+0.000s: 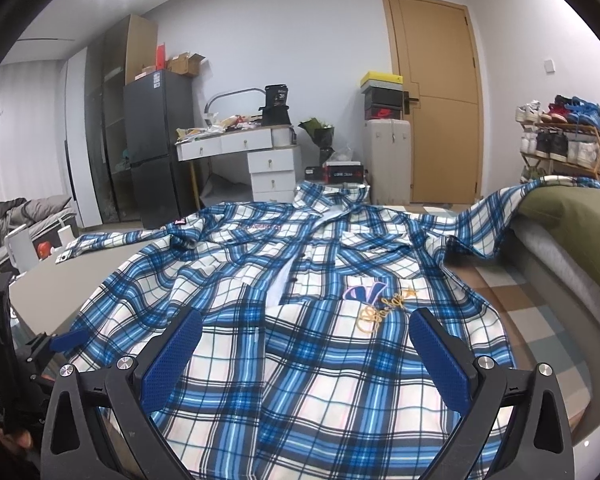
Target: Fold large clothes
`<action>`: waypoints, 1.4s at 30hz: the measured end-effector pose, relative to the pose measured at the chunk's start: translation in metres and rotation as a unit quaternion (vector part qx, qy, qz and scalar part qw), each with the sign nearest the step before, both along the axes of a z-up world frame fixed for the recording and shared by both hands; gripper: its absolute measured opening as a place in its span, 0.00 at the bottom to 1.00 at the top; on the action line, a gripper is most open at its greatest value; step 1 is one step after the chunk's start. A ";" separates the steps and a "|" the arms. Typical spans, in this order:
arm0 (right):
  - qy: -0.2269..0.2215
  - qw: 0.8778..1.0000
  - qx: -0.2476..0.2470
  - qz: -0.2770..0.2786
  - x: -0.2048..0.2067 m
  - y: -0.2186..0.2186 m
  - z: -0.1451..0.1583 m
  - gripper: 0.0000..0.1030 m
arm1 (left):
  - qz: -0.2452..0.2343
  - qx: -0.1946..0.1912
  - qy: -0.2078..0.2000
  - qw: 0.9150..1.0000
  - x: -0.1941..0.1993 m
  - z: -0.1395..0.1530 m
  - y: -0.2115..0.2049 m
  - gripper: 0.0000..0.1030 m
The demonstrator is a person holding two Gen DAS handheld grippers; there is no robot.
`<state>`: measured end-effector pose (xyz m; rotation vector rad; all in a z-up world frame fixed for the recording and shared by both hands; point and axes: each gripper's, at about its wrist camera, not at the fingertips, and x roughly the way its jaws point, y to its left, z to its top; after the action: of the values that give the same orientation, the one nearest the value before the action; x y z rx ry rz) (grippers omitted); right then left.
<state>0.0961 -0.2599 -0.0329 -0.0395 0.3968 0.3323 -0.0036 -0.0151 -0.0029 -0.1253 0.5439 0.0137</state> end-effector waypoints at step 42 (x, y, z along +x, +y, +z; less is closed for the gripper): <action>0.207 0.973 -0.023 -0.099 0.047 -0.132 -0.015 0.74 | -0.049 0.034 -0.009 0.998 0.010 0.018 -0.022 0.99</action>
<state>0.1436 -0.3918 -0.0479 0.0247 0.8161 0.1310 0.0060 -0.0368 0.0146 -0.0323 0.5302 -0.0648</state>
